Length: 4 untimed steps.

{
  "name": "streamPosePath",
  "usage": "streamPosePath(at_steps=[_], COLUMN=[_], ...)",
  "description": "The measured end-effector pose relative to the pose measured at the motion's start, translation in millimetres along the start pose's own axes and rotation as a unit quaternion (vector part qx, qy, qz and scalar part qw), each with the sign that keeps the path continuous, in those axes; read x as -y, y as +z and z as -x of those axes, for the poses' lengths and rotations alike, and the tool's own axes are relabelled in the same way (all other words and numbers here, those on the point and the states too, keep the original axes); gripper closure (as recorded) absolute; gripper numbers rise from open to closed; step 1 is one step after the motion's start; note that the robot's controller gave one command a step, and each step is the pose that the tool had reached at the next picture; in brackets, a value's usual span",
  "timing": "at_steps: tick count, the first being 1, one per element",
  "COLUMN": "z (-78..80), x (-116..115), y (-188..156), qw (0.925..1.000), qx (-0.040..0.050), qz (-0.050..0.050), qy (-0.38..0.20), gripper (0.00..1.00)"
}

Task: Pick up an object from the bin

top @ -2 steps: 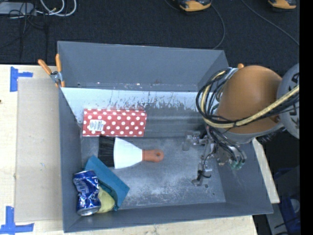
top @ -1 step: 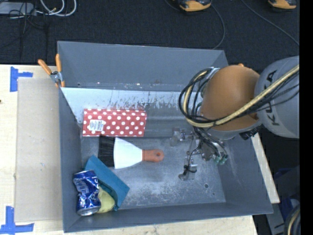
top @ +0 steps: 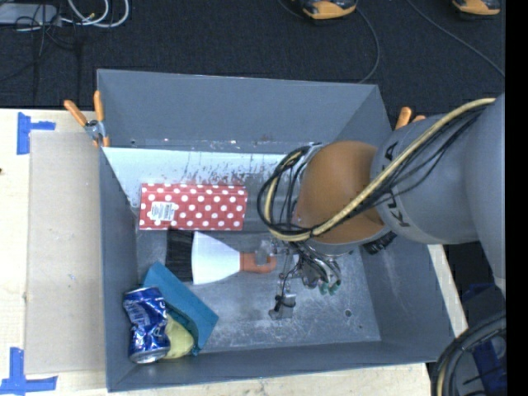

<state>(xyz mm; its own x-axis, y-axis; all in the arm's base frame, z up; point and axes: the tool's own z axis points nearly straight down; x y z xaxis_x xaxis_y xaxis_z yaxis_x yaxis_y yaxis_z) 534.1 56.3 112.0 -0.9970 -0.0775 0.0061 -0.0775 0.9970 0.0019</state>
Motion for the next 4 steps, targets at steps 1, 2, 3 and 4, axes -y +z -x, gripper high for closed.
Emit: streamPosePath(at_steps=[1, 2, 3, 4], z=[35.2, 22.8, 22.8, 57.2], x=[-13, 27, 27, 2], y=[-5, -43, -43, 5], qw=[0.9999, 0.9992, 0.9992, 1.0], qx=[-0.0032, -0.0008, -0.0007, 0.0031], qz=[-0.001, 0.0, 0.0, 0.0], qy=[-0.017, 0.04, 0.04, 0.002], gripper=[0.0, 1.0, 1.0, 1.0])
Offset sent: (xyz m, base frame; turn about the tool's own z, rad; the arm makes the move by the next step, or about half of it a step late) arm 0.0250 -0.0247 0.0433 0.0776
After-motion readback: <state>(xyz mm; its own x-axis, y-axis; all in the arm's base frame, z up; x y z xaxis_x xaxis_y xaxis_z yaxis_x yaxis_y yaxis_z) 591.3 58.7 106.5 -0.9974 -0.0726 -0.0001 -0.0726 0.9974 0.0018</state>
